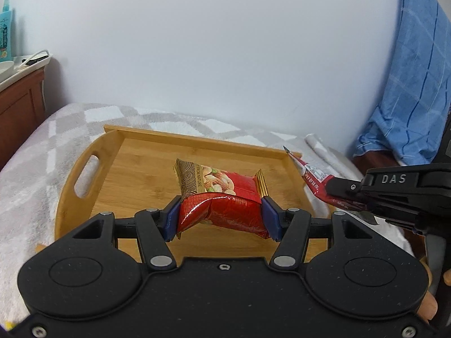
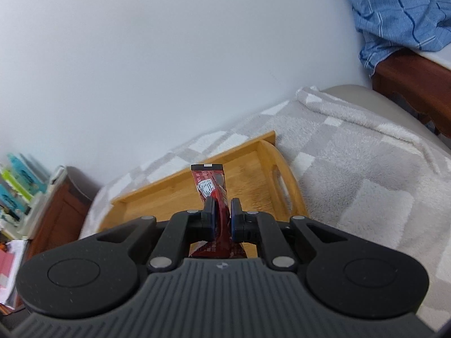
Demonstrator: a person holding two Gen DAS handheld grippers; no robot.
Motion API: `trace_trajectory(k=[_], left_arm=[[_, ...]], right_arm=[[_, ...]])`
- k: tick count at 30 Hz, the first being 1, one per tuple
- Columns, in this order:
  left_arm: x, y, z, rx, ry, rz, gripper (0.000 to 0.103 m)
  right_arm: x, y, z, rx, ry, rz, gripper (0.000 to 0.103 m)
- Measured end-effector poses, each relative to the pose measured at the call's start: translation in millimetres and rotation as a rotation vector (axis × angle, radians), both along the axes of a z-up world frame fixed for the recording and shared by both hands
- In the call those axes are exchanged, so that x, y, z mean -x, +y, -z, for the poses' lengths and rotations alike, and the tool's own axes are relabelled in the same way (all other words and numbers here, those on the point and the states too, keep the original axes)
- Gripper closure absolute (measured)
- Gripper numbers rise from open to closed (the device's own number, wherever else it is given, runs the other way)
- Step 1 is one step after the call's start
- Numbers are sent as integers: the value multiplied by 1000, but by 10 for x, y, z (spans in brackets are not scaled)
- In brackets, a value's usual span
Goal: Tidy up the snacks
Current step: 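Carry the cashew pack with the left tool while the right tool carries the bar to the tray, then open both tools to release the packs onto the wooden tray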
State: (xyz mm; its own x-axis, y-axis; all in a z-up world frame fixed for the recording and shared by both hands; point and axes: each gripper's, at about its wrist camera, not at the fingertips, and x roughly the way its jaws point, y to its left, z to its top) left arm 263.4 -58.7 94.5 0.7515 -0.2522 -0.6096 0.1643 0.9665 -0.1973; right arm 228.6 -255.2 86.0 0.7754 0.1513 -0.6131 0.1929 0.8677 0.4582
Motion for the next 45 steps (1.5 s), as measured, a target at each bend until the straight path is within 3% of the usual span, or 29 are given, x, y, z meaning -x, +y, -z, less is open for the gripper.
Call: trace_trajectory(k=[12,37,39,41,45], left_arm=[[-305,-27,446,-26,36,-9,47],[-351,-51,696,-31,48,-7,46],[-350,-52,695,-32,49,-8,45],[-348,-49,694,-35,50,-6,45],[-334,-50,669,-56,56,-9,43]], right_arm=[[-354,51,407,12,55,9,91],[-416,234,672,45,77,-3,89],[-419,237,671,51,78,-7,88],[-420,254,659,76,76,-16,80],[-360,264,605,100,54,-29,77]])
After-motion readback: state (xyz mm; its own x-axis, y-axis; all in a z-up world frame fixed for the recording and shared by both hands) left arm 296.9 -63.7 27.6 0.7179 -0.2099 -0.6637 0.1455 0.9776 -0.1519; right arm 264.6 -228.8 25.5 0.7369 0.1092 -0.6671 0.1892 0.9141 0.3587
